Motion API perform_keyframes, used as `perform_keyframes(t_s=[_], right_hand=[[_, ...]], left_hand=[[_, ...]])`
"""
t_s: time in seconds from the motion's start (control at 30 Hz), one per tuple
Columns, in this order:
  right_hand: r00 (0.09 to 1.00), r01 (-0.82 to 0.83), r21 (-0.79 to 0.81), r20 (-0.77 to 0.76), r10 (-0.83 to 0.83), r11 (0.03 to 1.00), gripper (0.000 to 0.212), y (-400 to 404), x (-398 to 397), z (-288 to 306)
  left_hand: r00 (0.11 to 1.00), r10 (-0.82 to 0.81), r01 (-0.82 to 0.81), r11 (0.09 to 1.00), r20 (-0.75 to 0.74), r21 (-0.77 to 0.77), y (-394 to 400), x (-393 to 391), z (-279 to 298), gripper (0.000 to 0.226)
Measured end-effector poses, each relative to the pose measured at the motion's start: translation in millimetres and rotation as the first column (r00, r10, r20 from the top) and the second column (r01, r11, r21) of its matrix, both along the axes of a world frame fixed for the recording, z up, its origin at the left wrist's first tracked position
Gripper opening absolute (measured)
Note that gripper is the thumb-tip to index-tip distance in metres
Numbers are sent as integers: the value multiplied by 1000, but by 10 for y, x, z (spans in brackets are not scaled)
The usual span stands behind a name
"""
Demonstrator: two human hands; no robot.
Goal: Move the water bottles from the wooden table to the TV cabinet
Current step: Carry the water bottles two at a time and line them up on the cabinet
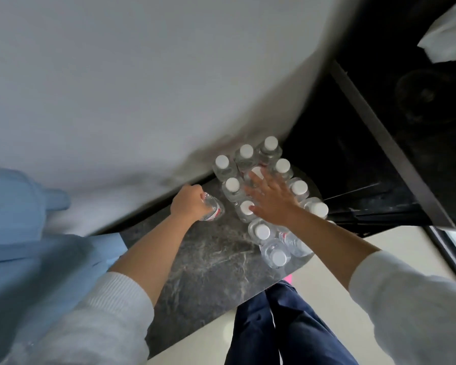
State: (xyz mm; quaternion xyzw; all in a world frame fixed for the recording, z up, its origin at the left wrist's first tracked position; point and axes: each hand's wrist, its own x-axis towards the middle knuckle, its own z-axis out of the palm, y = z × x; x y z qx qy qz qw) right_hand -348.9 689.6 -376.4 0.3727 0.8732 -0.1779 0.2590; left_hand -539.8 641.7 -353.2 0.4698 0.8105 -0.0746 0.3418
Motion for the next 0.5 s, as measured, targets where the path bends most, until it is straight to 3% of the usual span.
perform_keyframes(t_s=[0.07, 0.27, 0.5], right_hand=[[1000, -5, -25, -7, 5, 1000, 61, -7, -16, -57], [1000, -11, -65, -15, 10, 998, 58, -31, -7, -119], [999, 22, -96, -32, -25, 995, 58, -27, -1, -128]], left_hand=[[999, -41, 41, 999, 0, -9, 108, -31, -27, 14], [994, -91, 92, 996, -52, 11, 398, -85, -115, 27], [991, -121, 122, 992, -57, 9, 582, -134, -228, 24]])
